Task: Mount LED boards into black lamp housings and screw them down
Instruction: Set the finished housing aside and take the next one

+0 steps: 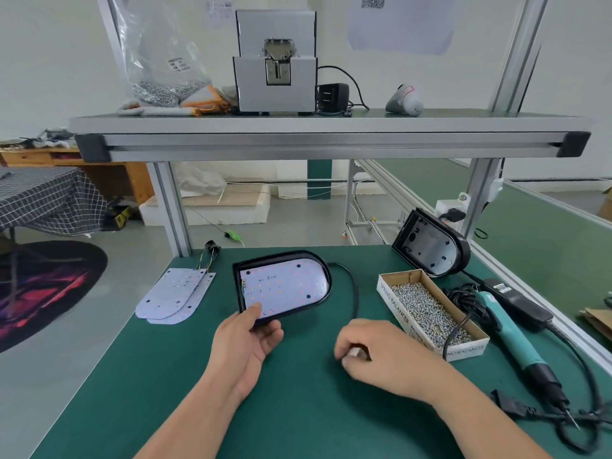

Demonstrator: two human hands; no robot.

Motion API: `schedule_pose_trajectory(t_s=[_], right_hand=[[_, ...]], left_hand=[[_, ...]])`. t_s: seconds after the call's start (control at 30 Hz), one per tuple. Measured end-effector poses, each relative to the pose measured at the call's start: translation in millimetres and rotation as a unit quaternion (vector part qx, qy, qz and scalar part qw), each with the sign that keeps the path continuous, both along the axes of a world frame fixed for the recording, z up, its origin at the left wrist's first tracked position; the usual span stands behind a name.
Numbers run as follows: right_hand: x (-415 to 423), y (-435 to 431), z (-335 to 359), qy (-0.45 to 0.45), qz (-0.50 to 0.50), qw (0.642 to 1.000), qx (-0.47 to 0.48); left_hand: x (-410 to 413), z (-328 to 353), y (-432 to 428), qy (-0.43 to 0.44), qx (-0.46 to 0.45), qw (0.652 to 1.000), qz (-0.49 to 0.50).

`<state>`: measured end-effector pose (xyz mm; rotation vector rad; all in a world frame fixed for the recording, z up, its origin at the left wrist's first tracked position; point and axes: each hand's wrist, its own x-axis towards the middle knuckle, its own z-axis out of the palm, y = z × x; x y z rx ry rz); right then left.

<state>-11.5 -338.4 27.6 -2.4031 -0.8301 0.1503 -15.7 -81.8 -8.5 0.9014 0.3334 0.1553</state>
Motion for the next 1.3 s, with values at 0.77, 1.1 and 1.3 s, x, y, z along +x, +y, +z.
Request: schedule_pose_trajectory(t_s=[0.77,1.1,1.3], right_hand=[[20.7,-4.3,0.3,-0.098,-0.191,0.922,0.321],[29.5,-9.6,-3.0,-0.034,-0.125,0.965,0.226],[40.2,-22.8,8.3,0.104,-0.051,0.967,0.225]], left_hand=[[-22.3,8.2,-14.0,-0.077,0.265,0.928,-0.25],[-21.3,7.6,-14.4,-0.076,0.256,0.938,-0.222],[-17.9,5.2,-13.4,-0.087,0.251,0.941,-0.209]])
